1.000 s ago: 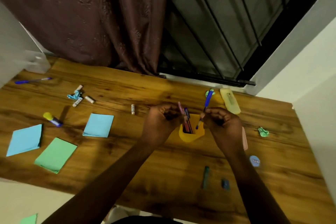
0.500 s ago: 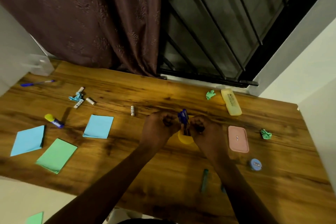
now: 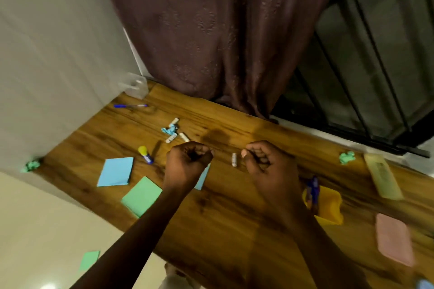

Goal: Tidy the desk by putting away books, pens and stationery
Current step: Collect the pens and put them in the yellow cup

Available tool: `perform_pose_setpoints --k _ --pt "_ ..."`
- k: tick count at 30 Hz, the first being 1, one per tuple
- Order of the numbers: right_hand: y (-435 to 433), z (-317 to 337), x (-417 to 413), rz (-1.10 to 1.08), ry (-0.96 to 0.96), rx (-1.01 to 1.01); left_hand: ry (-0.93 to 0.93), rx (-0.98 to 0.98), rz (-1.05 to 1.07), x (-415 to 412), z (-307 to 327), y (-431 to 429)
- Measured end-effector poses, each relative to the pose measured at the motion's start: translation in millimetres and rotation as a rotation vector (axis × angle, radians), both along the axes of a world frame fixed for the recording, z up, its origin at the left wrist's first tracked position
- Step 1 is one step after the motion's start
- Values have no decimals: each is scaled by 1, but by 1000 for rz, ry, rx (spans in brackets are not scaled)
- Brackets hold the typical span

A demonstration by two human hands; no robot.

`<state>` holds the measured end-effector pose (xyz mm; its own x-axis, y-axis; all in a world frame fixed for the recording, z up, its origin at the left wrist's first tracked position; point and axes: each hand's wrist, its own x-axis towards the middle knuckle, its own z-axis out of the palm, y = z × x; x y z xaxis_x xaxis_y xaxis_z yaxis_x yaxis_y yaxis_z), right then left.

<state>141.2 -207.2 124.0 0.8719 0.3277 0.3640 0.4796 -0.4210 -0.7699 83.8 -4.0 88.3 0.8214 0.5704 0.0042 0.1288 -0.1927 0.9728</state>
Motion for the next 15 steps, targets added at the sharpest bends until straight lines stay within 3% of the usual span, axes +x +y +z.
perform_pose_setpoints --k 8,15 --pt "156 -12 13 177 91 -15 -59 16 198 -27 16 149" --pt "315 -36 52 313 73 -213 -54 -41 289 -41 -5 274"
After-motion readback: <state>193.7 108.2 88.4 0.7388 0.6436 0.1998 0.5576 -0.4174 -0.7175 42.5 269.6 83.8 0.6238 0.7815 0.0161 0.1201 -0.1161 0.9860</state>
